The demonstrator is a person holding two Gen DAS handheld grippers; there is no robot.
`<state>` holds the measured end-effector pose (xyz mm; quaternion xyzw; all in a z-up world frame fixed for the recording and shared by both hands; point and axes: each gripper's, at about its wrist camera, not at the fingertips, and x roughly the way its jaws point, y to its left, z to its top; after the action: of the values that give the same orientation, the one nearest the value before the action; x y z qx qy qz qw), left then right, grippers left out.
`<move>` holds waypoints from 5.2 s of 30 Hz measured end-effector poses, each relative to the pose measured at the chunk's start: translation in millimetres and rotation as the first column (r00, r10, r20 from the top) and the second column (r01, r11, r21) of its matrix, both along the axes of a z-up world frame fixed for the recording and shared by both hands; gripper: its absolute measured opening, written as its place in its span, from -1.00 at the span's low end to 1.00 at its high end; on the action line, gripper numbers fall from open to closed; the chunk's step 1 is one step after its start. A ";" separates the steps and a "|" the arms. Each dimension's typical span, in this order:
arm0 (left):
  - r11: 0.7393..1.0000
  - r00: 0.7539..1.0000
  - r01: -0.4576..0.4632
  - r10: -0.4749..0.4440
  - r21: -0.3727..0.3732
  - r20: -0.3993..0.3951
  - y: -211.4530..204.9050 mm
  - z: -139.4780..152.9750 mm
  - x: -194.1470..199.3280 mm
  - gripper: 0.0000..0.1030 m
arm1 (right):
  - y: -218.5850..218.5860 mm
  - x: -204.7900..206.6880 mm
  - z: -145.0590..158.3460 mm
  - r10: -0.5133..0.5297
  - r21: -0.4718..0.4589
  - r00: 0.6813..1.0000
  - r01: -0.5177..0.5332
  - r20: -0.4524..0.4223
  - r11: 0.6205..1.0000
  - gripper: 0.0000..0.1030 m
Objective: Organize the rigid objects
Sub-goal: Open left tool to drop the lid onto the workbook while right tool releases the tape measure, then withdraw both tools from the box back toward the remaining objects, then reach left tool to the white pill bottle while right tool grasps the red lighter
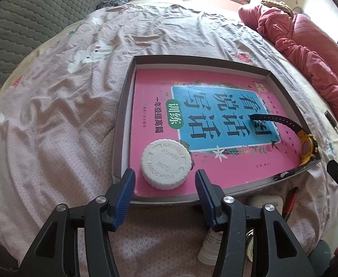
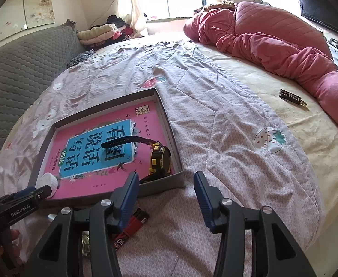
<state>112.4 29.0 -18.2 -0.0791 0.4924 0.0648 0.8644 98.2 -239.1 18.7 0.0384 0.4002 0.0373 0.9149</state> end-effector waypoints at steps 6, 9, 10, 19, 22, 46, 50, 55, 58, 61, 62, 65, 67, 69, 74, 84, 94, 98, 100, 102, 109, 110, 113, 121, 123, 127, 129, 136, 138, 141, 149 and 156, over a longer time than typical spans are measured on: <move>1.000 1.000 -0.002 0.002 -0.004 0.007 3.4 4.6 -6.2 0.14 | -1.3 -5.5 1.3 0.006 0.001 1.000 -0.006 0.000 1.000 -0.03; 1.000 1.000 0.004 -0.004 0.001 0.011 1.9 6.3 -8.6 0.15 | -1.3 -8.4 2.5 0.008 -0.006 1.000 -0.008 0.003 1.000 -0.03; 1.000 1.000 0.005 -0.005 0.001 0.011 2.0 6.6 -9.2 0.15 | -1.5 -9.1 2.7 0.008 -0.006 1.000 -0.008 0.002 1.000 -0.03; 0.999 1.000 -0.001 0.002 -0.037 0.031 5.5 15.7 -19.4 0.19 | -1.2 -15.7 6.1 0.024 -0.028 1.000 -0.024 0.011 0.999 -0.03; 0.998 0.999 -0.015 0.017 -0.069 0.036 10.3 19.1 -23.9 0.23 | -1.7 -16.7 6.2 0.021 -0.026 1.000 -0.021 0.010 0.999 -0.02; 0.994 0.998 0.007 -0.002 -0.108 0.055 13.3 36.3 -59.6 0.24 | 5.9 -27.3 -0.3 0.051 -0.018 0.999 -0.051 -0.005 0.999 -0.02; 0.994 0.998 0.020 -0.015 -0.105 0.054 10.3 35.9 -63.9 0.24 | 7.7 -29.1 -0.4 0.061 -0.020 0.998 -0.061 -0.005 0.998 -0.02; 0.994 0.999 0.034 -0.030 -0.100 0.043 6.7 32.5 -67.6 0.24 | 11.7 -32.9 -1.2 0.073 -0.019 0.997 -0.073 -0.009 0.997 -0.02; 0.995 0.999 0.045 -0.041 -0.094 0.035 4.0 30.4 -70.1 0.24 | 13.8 -35.3 -1.0 0.077 -0.017 0.997 -0.077 -0.009 0.997 -0.02; 0.994 0.998 0.051 -0.049 -0.095 0.030 1.4 28.6 -71.8 0.24 | 17.7 -38.5 -1.1 0.088 -0.011 0.996 -0.088 -0.010 0.996 -0.02; 0.994 0.998 0.054 -0.051 -0.094 0.030 1.0 28.2 -72.2 0.24 | 20.5 -40.1 -1.5 0.097 -0.014 0.995 -0.097 -0.011 0.995 -0.02; 0.994 0.998 0.064 -0.061 -0.093 0.028 -2.5 28.0 -73.2 0.24 | 27.5 -43.6 -2.9 0.118 -0.018 0.993 -0.118 -0.015 0.993 -0.02; 0.993 0.997 0.071 -0.069 -0.093 0.025 -5.0 27.7 -73.7 0.24 | 31.4 -45.8 -4.2 0.129 -0.021 0.991 -0.129 -0.018 0.991 -0.02; 0.992 0.997 0.078 -0.076 -0.095 0.023 -6.8 27.1 -74.7 0.24 | 34.9 -47.9 -5.5 0.140 -0.021 0.990 -0.140 -0.022 0.990 -0.02; 0.991 0.996 0.092 -0.091 -0.097 0.016 -11.7 24.5 -76.6 0.24 | 42.4 -54.3 -10.9 0.166 -0.017 0.985 -0.167 -0.039 0.986 -0.02; 0.988 0.993 0.116 -0.116 -0.099 -0.002 -19.1 17.5 -77.6 0.24 | 48.4 -58.9 -21.1 0.181 -0.009 0.981 -0.182 -0.071 0.983 -0.02; 0.988 0.992 0.120 -0.122 -0.101 -0.021 -18.1 9.5 -78.1 0.24 | 57.0 -57.8 -36.7 0.203 -0.005 0.973 -0.205 -0.114 0.979 -0.02; 0.987 0.992 0.122 -0.126 -0.106 -0.029 -18.2 5.8 -77.6 0.24 | 62.2 -55.2 -44.0 0.212 -0.009 0.968 -0.215 -0.132 0.977 -0.02; 0.986 0.991 0.125 -0.129 -0.112 -0.031 -19.1 4.1 -76.9 0.24 | 65.6 -52.9 -48.1 0.215 -0.015 0.966 -0.220 -0.140 0.975 -0.02; 0.985 0.990 0.130 -0.135 -0.115 -0.036 -20.8 1.9 -75.5 0.24 | 67.9 -50.3 -51.3 0.217 -0.020 0.966 -0.222 -0.144 0.975 -0.02; 0.984 0.988 0.136 -0.143 -0.118 -0.051 -27.9 -6.2 -66.6 0.24 | 63.0 -43.2 -57.5 0.188 -0.042 0.971 -0.196 -0.146 0.980 -0.02; 0.983 0.988 0.137 -0.144 -0.121 -0.053 -28.2 -7.7 -64.6 0.24 | 61.0 -42.4 -58.0 0.188 -0.037 0.971 -0.196 -0.148 0.980 -0.02; 0.985 0.988 0.133 -0.141 -0.111 -0.067 -29.7 -12.2 -59.5 0.24 | 56.4 -41.9 -59.2 0.184 -0.037 0.972 -0.192 -0.148 0.981 -0.01; 0.989 0.989 0.112 -0.120 -0.094 -0.081 -24.6 -19.7 -51.1 0.24 | 37.5 -44.5 -57.2 0.133 -0.042 0.980 -0.140 -0.147 0.989 0.00; 0.989 0.991 0.101 -0.110 -0.110 -0.082 -20.8 -21.8 -50.2 0.24 | 32.8 -44.1 -58.5 0.112 -0.044 0.982 -0.120 -0.151 0.992 0.00; 0.989 0.991 0.096 -0.105 -0.116 -0.078 -19.7 -23.1 -47.9 0.24 | 28.2 -41.6 -58.9 0.084 -0.035 0.985 -0.090 -0.152 0.995 0.00; 0.988 0.992 0.090 -0.100 -0.121 -0.079 -20.2 -24.6 -46.3 0.24 | 28.8 -39.4 -59.2 0.082 -0.038 0.986 -0.088 -0.149 0.995 0.00; 0.986 0.993 0.077 -0.089 -0.145 -0.078 -18.4 -28.8 -43.4 0.23 | 31.9 -30.9 -62.1 0.084 -0.009 0.983 -0.087 -0.162 0.996 0.00; 0.986 0.993 0.074 -0.087 -0.149 -0.079 -18.2 -30.2 -42.7 0.24 | 34.2 -28.7 -64.1 0.089 0.001 0.981 -0.090 -0.172 0.996 0.00; 0.986 0.993 0.072 -0.085 -0.151 -0.080 -17.9 -32.0 -42.3 0.24 | 38.6 -26.3 -66.1 0.093 -0.001 0.980 -0.094 -0.178 0.996 0.00; 0.986 0.994 0.062 -0.075 -0.155 -0.079 -16.6 -36.6 -40.9 0.24 | 45.2 -18.7 -69.0 0.108 -0.028 0.979 -0.115 -0.172 0.993 -0.23; 0.986 0.993 0.062 -0.075 -0.153 -0.086 -17.5 -38.9 -39.2 0.24 | 37.0 -13.8 -69.2 0.109 -0.029 0.981 -0.115 -0.160 0.993 -0.68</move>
<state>73.1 11.5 -57.1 -0.1237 0.5375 0.0014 0.8341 84.4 -202.1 -50.5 0.0012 0.4737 0.0778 0.8773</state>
